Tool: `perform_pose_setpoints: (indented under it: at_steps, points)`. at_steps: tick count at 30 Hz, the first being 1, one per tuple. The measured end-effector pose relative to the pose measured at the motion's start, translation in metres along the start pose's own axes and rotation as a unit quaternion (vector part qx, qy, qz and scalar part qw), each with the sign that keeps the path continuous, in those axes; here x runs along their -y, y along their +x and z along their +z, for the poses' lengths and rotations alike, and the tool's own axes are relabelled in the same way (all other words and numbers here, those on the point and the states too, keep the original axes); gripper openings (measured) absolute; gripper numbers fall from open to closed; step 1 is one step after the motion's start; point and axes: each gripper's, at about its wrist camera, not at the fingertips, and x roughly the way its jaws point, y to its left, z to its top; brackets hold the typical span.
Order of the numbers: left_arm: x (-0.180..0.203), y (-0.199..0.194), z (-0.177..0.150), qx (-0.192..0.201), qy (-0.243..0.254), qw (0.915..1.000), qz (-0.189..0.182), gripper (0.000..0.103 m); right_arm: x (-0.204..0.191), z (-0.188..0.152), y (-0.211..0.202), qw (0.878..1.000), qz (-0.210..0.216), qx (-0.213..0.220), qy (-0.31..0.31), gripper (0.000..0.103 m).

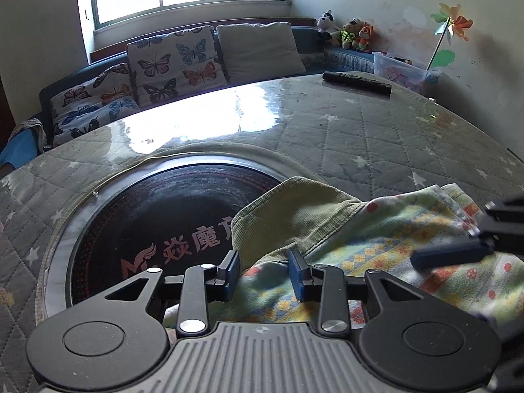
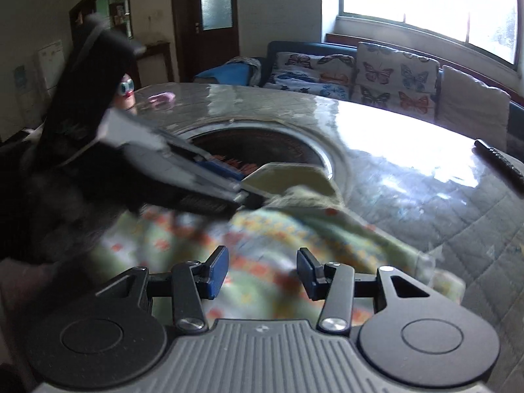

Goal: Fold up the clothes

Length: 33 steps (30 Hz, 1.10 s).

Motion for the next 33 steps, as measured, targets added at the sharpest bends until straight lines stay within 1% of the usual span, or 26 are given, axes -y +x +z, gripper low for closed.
perform_pose_setpoints:
  at_steps: [7, 10, 12, 14, 17, 20, 22, 24, 25, 27, 29, 33]
  points:
    - [0.005, -0.008, -0.003, 0.009, 0.006, 0.9998, 0.018, 0.036, -0.026, -0.032, -0.031, 1.000, 0.010, 0.007, -0.005, 0.047]
    - [0.012, -0.027, -0.008, 0.027, 0.022, 0.9992, 0.023, 0.036, -0.029, -0.036, -0.043, 1.000, 0.020, 0.014, -0.001, 0.048]
    - [0.018, -0.043, -0.015, 0.040, 0.033, 0.9985, 0.018, 0.036, -0.027, -0.035, -0.054, 0.999, 0.025, 0.025, 0.013, 0.049]
    - [0.024, -0.058, -0.025, 0.049, 0.037, 0.9981, 0.007, 0.036, -0.023, -0.037, -0.059, 0.999, 0.021, 0.034, 0.028, 0.056]
    - [0.031, -0.074, -0.044, 0.053, 0.039, 0.9978, 0.001, 0.036, -0.012, -0.045, -0.059, 0.998, 0.008, 0.027, 0.058, 0.058]
    - [0.036, -0.084, -0.062, 0.052, 0.041, 0.9978, 0.007, 0.036, -0.001, -0.061, -0.062, 0.996, -0.004, 0.011, 0.084, 0.059]
    - [0.035, -0.086, -0.073, 0.046, 0.033, 0.9983, 0.012, 0.036, 0.005, -0.068, -0.067, 0.996, -0.005, 0.009, 0.093, 0.059]
    - [0.030, -0.088, -0.082, 0.045, 0.016, 0.9988, 0.015, 0.036, 0.010, -0.069, -0.073, 0.995, -0.005, 0.013, 0.099, 0.061]
    - [0.027, -0.089, -0.084, 0.047, 0.006, 0.9988, 0.016, 0.036, 0.012, -0.069, -0.076, 0.995, -0.007, 0.016, 0.100, 0.064]
    - [0.020, -0.091, -0.084, 0.047, -0.011, 0.9986, 0.021, 0.037, 0.016, -0.064, -0.080, 0.994, -0.011, 0.029, 0.106, 0.065]
    - [0.014, -0.093, -0.084, 0.048, -0.022, 0.9982, 0.028, 0.037, 0.021, -0.061, -0.079, 0.993, -0.012, 0.036, 0.113, 0.068]
    - [-0.003, -0.093, -0.089, 0.041, -0.042, 0.9971, 0.048, 0.037, 0.034, -0.061, -0.063, 0.990, -0.010, 0.027, 0.139, 0.069]
